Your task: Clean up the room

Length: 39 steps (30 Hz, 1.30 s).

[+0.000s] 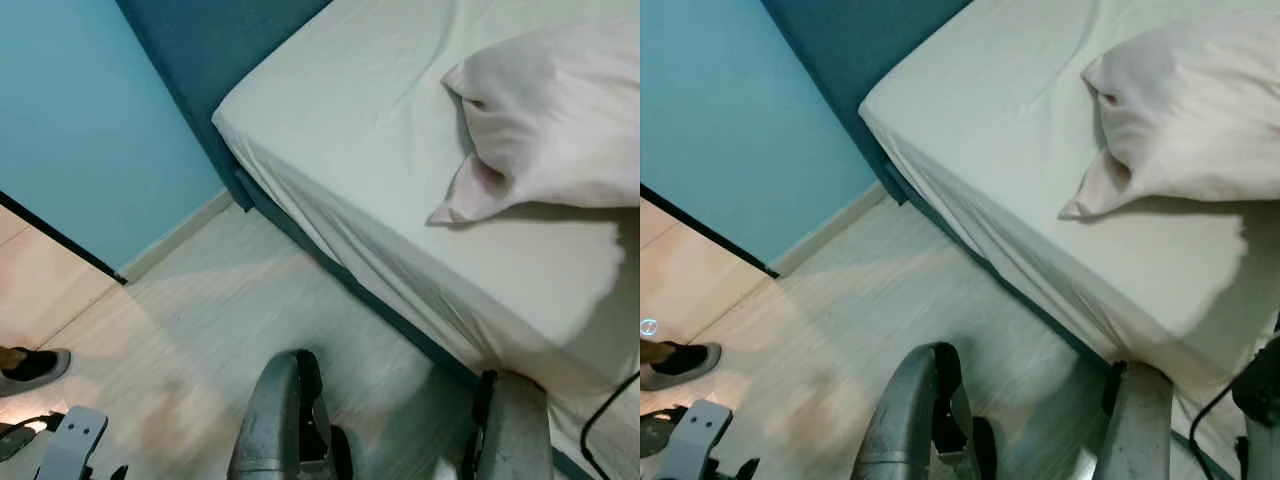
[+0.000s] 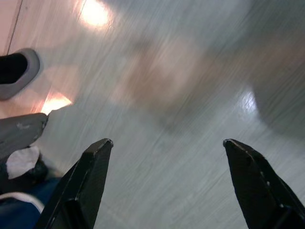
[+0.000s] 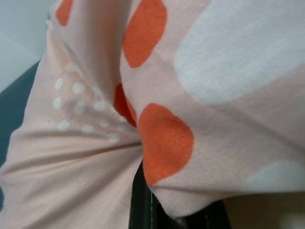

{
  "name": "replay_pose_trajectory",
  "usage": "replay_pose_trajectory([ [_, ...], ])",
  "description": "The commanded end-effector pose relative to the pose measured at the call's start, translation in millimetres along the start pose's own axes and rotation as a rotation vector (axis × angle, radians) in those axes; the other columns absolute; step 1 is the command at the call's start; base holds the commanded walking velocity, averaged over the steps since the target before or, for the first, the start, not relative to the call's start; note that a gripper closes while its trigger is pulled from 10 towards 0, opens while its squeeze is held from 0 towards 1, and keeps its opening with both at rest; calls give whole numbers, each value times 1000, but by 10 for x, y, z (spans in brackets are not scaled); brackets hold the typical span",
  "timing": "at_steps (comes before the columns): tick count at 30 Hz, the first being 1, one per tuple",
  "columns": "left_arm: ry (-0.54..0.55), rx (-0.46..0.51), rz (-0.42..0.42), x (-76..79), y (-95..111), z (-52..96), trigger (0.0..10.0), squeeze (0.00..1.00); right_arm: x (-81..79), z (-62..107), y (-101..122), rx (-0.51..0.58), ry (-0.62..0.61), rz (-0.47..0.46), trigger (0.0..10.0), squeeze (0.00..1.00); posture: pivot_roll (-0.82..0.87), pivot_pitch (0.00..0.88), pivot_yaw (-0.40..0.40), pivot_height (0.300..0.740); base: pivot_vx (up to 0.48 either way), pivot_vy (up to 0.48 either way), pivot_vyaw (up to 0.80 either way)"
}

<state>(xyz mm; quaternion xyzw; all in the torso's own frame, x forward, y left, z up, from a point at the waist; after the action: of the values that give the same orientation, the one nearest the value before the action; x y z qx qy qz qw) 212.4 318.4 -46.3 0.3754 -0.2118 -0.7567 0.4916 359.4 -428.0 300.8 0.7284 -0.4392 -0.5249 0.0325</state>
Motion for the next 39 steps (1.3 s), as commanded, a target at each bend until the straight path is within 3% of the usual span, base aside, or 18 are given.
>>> replay_pose_trajectory([
  [1,-15,-66,27,116,-184,9,10000,0,70,4,-72,-59,-66,109,0,0,226,276,209,454,0,0,0],
  [2,-15,-66,27,116,-184,9,10000,0,70,4,-72,-59,-66,109,0,0,226,276,209,454,0,0,0],
  [4,-3,-52,49,161,-52,-128,10000,0,70,29,-344,-185,-68,270,0,0,193,206,193,454,0,0,0],
  [6,0,-49,56,181,3,-181,10000,0,45,38,-448,-218,-50,296,0,0,189,196,190,454,0,0,0],
  [9,22,-25,82,194,215,-330,10000,0,-231,55,-846,-364,111,295,0,0,149,125,180,454,0,0,0],
  [10,22,-25,82,194,215,-330,10000,0,-231,55,-846,-364,111,295,0,0,149,125,180,454,0,0,0],
  [11,30,-12,94,200,329,-396,10000,0,-420,55,-900,-373,201,257,0,0,130,97,178,454,0,0,0],
  [12,30,-12,94,200,329,-396,10000,0,-420,55,-900,-373,201,257,0,0,130,97,178,454,0,0,0],
  [13,36,1,105,210,453,-463,10000,0,-594,75,-925,-370,283,225,0,0,101,62,175,454,0,0,0],
  [15,54,44,129,201,741,-576,10000,0,-957,249,-894,-367,452,200,0,0,70,31,177,463,0,0,0],
  [17,66,80,151,193,945,-638,10000,0,-1104,435,-917,-382,522,204,0,0,46,2,172,473,0,0,0],
  [22,93,113,188,194,1264,-730,10000,0,-1069,615,-1012,-391,484,188,0,0,-2,0,160,492,0,0,0],
  [26,98,133,200,210,1390,-755,10000,0,-1049,687,-1070,-403,473,180,0,0,-20,0,158,501,0,0,0],
  [29,92,161,226,268,1560,-786,10000,0,-1012,807,-1230,-448,447,173,0,0,-32,0,144,515,0,0,0],
  [35,91,167,249,318,1642,-806,10000,0,-1053,993,-1452,-538,418,163,0,0,-35,0,124,529,-223,0,0],
  [38,78,175,265,384,1660,-813,10000,0,-1158,1237,-1791,-649,445,139,0,0,-34,0,118,544,-107,0,0],
  [39,78,175,265,384,1660,-813,10000,0,-1158,1237,-1791,-649,445,139,0,0,-34,0,118,544,0,0,0],
])
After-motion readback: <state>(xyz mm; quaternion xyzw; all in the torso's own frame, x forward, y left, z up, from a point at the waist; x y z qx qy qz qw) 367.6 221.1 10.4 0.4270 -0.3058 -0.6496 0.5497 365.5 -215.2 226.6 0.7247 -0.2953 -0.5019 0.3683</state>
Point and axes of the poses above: a point about 5 cm out from each wrist's last joint towards the gripper, its own z axis pointing back from the gripper into the wrist, its own y axis along the axis of the wrist's last joint, x = y × z, the point moved 5 cm from there along -z, pointing out of the wrist towards the gripper, and after that the axes turned 9 degrees about -z, right-handed, at the moved point
